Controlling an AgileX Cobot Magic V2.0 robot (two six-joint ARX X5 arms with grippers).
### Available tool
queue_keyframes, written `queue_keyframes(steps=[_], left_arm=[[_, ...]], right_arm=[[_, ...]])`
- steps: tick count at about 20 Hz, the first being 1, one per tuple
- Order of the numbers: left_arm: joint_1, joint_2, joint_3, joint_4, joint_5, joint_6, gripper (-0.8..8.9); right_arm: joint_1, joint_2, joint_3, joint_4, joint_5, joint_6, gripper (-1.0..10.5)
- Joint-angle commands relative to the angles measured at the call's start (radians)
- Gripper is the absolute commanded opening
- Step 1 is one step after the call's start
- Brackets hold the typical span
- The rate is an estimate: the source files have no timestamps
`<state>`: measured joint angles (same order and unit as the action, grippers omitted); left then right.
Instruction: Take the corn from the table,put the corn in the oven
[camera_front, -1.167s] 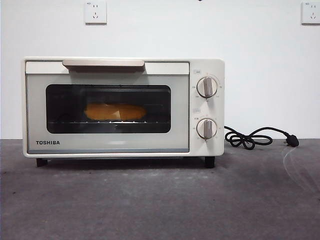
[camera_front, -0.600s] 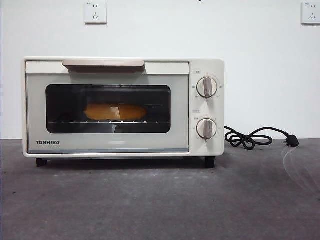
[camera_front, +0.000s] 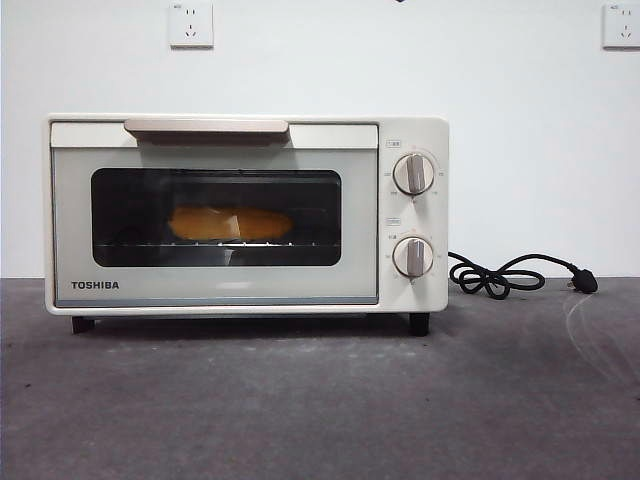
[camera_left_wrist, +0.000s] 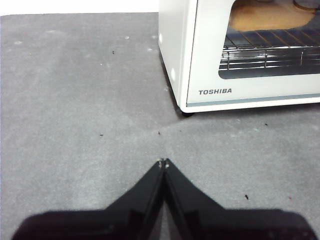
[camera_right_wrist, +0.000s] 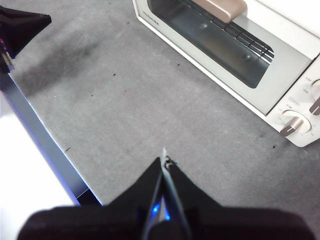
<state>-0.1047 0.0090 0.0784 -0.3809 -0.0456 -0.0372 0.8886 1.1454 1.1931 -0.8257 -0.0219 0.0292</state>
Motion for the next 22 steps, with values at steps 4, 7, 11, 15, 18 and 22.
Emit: queue_keyframes(steps=[4, 7, 11, 15, 18, 22], left_arm=[[0.003, -0.003, -0.006, 0.007, 0.000, 0.012, -0.04], [0.003, -0.002, -0.006, 0.007, 0.000, 0.012, -0.04], [0.003, -0.002, -0.006, 0.007, 0.000, 0.012, -0.04], [0.003, -0.002, -0.006, 0.007, 0.000, 0.012, -0.04], [0.003, -0.002, -0.006, 0.007, 0.000, 0.012, -0.04], [0.003, -0.002, -0.006, 0.007, 0.000, 0.012, -0.04]], right_arm=[[-0.001, 0.004, 0.001, 0.003, 0.004, -0.004, -0.1], [-0.001, 0.004, 0.001, 0.003, 0.004, -0.005, -0.1], [-0.001, 0.004, 0.001, 0.003, 0.004, -0.005, -0.1], [-0.001, 0.004, 0.001, 0.003, 0.004, -0.005, -0.1], [-0.001, 0.004, 0.001, 0.003, 0.037, -0.098, -0.1], [-0.036, -0.031, 0.001, -0.003, 0.143, -0.214, 0.0]])
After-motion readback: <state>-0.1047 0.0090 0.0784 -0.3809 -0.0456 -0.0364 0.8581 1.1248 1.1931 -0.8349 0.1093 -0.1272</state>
